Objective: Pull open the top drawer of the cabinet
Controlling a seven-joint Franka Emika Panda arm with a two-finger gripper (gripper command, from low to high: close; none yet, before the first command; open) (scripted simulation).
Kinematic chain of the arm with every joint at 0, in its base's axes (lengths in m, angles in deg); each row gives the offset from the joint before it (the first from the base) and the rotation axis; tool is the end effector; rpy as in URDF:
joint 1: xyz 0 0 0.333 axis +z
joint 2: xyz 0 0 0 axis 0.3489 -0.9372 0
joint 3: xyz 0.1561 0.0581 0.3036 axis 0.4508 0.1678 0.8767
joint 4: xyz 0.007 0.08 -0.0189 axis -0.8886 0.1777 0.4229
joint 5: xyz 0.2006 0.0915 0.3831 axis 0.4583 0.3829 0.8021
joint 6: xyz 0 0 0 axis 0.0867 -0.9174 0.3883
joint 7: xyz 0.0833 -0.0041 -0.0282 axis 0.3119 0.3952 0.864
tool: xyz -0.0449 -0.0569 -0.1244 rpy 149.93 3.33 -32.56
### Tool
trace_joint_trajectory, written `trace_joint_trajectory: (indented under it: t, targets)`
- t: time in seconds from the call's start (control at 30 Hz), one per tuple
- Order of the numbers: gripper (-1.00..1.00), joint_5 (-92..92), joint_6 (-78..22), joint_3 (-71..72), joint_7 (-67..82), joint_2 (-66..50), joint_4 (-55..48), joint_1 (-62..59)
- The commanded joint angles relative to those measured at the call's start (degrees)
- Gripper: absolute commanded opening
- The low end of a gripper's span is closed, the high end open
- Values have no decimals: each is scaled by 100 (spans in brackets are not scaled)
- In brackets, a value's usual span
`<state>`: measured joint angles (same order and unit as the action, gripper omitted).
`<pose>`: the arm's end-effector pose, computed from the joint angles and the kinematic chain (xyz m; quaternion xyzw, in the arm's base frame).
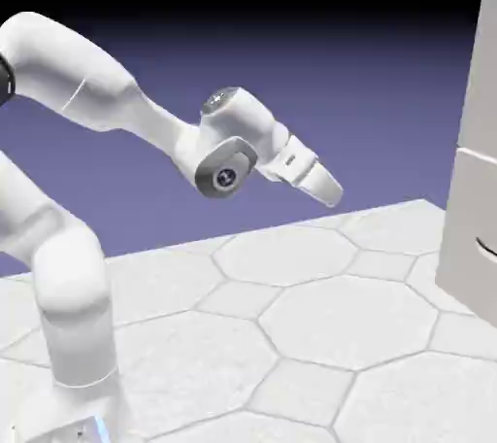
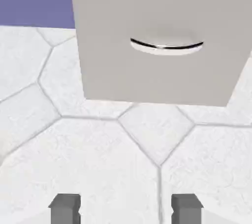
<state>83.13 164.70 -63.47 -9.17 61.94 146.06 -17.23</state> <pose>0.4451 0.0132 0.4484 -0.8626 0.3020 -0.3777 0.1484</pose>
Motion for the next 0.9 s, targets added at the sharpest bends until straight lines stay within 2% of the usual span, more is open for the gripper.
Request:
trace_joint_trajectory:
  t: [0.0,0.87]
  targets:
    - [0,-209,-14,-160,31,44,-155,208]
    - [0,-5647,-372,-4325,843,1187,-4172,5607]
